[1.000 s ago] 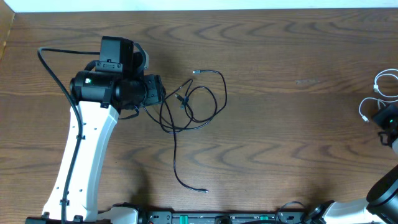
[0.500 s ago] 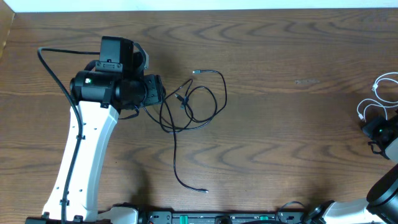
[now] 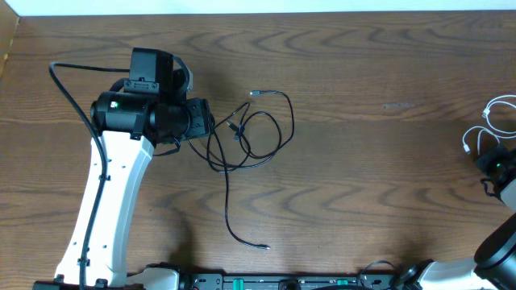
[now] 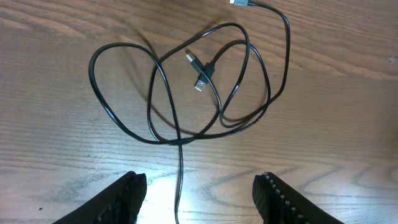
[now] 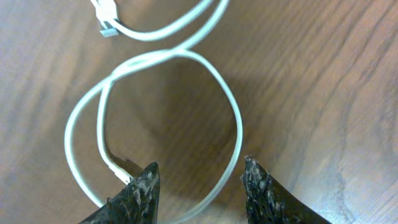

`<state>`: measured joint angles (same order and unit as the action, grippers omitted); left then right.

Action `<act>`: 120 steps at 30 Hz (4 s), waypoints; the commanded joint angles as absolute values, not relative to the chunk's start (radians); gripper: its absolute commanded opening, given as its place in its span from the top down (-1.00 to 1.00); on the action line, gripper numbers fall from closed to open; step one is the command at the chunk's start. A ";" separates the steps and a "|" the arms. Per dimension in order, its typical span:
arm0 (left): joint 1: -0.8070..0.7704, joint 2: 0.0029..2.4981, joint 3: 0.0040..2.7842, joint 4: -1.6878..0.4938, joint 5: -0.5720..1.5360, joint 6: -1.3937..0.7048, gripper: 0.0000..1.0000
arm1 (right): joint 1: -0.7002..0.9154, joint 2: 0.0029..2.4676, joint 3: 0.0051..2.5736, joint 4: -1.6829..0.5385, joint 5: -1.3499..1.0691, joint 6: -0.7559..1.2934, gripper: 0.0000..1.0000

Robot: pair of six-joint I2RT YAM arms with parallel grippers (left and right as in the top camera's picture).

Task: Untangle cables

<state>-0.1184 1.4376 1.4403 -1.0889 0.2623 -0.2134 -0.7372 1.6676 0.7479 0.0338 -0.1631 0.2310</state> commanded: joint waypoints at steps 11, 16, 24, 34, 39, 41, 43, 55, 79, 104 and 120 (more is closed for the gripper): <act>-0.114 1.442 1.442 -1.091 0.252 -0.223 -0.21 | -0.682 1.435 0.818 0.059 -0.363 0.192 0.26; -0.114 1.442 1.442 -1.092 0.225 -0.223 -0.21 | -0.605 1.424 0.823 0.022 -0.419 0.154 0.18; -0.114 1.442 1.442 -1.105 0.215 -0.223 -0.72 | -0.414 1.424 0.825 -0.081 -0.417 0.037 0.12; -0.115 1.443 1.429 -1.113 0.060 -0.225 -0.73 | -0.192 1.424 0.869 -0.227 -0.268 -0.006 0.06; -0.114 1.466 1.383 -1.110 -0.012 -0.276 -0.73 | -0.080 1.424 0.942 -0.366 -0.208 -0.025 0.04; -0.114 1.488 1.362 -1.098 -0.012 -0.289 -0.73 | -0.044 1.424 0.942 -0.379 -0.208 -0.025 0.02; -0.114 1.522 1.336 -1.077 -0.012 -0.310 -0.73 | -0.003 1.425 0.942 -0.402 -0.208 -0.024 0.01; -0.114 1.810 1.325 -0.963 -0.008 -0.369 0.51 | 0.098 1.425 0.941 -0.424 -0.208 -0.024 0.00; -0.328 1.177 1.440 -0.638 0.255 -0.336 0.85 | 0.100 1.425 0.941 -0.398 -0.228 -0.024 -0.11; -0.463 1.516 1.438 -0.464 0.565 -0.597 0.85 | 0.199 1.425 0.941 -0.118 -1.208 -0.244 -0.53; -0.519 1.517 1.437 -0.454 0.593 -0.664 0.85 | 0.322 1.425 0.941 0.036 -1.198 -0.240 -0.40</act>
